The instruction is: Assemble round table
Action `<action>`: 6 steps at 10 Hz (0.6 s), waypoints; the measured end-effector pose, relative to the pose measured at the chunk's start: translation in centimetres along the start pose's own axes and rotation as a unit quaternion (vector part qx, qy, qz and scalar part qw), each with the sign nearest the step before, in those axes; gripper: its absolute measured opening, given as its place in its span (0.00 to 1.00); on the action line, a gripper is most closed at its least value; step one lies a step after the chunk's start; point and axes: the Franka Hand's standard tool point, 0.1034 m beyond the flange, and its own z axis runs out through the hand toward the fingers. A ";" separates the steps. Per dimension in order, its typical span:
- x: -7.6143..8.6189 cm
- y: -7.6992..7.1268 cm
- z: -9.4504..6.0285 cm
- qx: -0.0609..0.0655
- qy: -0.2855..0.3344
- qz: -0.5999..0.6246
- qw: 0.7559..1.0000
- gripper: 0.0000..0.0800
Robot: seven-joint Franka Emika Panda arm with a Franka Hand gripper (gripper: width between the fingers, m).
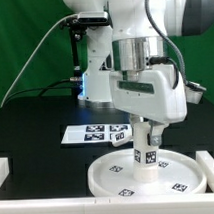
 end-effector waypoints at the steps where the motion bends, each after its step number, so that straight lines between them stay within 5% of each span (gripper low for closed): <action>1: 0.0 0.0 0.0 0.000 -0.001 -0.096 0.995 0.75; 6: -0.7 0.0 0.1 -0.008 -0.011 -0.335 0.942 0.81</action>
Offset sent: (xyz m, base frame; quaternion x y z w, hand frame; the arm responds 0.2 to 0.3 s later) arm 0.0000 0.0000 0.0000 0.0000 0.0000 -0.1296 0.9916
